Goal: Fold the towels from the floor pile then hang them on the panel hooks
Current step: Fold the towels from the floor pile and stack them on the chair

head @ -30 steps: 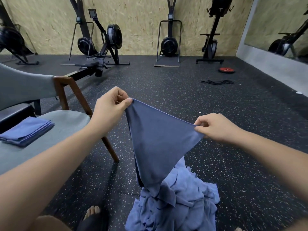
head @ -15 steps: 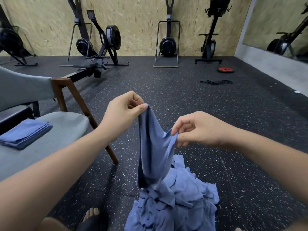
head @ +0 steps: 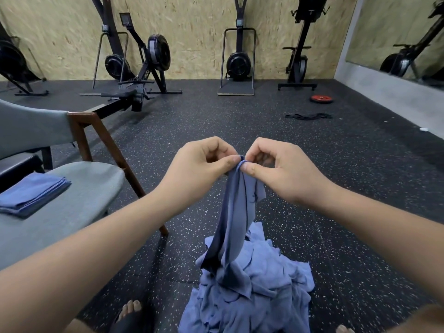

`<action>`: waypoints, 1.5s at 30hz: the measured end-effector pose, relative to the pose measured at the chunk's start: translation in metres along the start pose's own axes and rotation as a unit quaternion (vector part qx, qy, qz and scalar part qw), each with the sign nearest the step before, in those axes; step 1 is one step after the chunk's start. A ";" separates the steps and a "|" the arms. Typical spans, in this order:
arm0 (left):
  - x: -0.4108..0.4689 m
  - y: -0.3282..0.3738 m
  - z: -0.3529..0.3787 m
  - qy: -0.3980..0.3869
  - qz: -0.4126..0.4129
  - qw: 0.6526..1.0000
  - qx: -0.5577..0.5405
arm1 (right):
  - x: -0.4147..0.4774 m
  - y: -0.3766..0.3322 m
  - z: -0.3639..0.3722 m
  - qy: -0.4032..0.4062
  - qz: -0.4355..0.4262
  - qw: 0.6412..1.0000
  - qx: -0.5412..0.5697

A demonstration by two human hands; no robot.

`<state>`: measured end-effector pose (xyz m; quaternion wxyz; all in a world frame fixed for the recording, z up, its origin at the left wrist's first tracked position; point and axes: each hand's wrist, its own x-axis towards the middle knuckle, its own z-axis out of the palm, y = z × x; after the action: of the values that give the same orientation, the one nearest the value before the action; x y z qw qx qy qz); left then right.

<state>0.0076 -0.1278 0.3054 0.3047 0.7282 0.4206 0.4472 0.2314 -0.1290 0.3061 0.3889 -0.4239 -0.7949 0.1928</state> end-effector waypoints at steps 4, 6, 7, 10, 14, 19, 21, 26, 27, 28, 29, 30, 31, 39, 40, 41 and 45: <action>-0.001 0.002 -0.001 -0.003 0.008 1.000 -0.011 | 0.002 0.004 0.002 0.024 0.020 0.999 0.013; -0.003 0.004 0.001 -0.015 0.013 0.999 -0.027 | 0.002 0.005 0.003 0.034 0.023 0.999 0.021; -0.004 0.004 0.002 -0.020 0.021 0.999 -0.023 | 0.003 0.006 0.003 0.040 0.027 0.998 0.031; -0.006 0.002 0.004 -0.014 0.046 0.998 0.031 | 0.005 0.005 0.004 0.040 0.036 0.997 0.055; -0.007 0.004 0.003 0.010 0.078 0.993 0.087 | 0.002 -0.001 0.003 -0.004 0.026 0.998 0.064; -0.003 0.001 -0.009 0.048 0.081 0.989 0.111 | -0.003 0.002 -0.008 -0.137 0.049 0.989 0.005; 0.000 -0.001 -0.015 0.067 0.070 0.989 0.109 | -0.004 0.006 -0.013 -0.166 0.049 0.982 -0.081; 0.008 -0.011 -0.029 0.090 0.046 0.989 0.110 | -0.003 0.018 -0.027 -0.143 0.016 0.957 -0.253; 0.008 -0.013 -0.031 0.089 0.041 0.988 0.116 | -0.002 0.020 -0.030 -0.112 0.008 0.956 -0.270; 0.009 -0.015 -0.032 0.089 0.036 0.988 0.122 | 0.000 0.021 -0.033 -0.077 0.001 0.958 -0.275; 0.010 -0.016 -0.034 0.089 0.029 0.987 0.129 | 0.001 0.021 -0.036 -0.042 -0.004 0.962 -0.270; 0.010 -0.018 -0.034 0.090 0.021 0.987 0.133 | 0.002 0.021 -0.038 -0.011 -0.006 0.967 -0.254; 0.011 -0.018 -0.035 0.089 0.013 0.987 0.133 | 0.002 0.021 -0.038 0.011 -0.005 0.973 -0.232; 0.009 -0.018 -0.023 0.037 -0.011 0.999 0.015 | -0.002 0.010 -0.029 -0.007 0.051 0.992 -0.113; 0.010 -0.018 -0.020 0.025 -0.010 1.000 0.006 | -0.002 0.008 -0.025 -0.030 0.052 0.992 -0.107; 0.010 -0.018 -0.017 0.013 -0.007 1.000 0.000 | -0.003 0.006 -0.020 -0.048 0.043 0.992 -0.109; 0.007 -0.015 -0.003 -0.029 0.015 0.999 0.004 | -0.005 -0.001 -0.002 -0.084 0.024 0.993 -0.076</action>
<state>0.0013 -0.1143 0.2976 0.3071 0.7487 0.4018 0.4286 0.2340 -0.1341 0.3057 0.2830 -0.4536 -0.8265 0.1765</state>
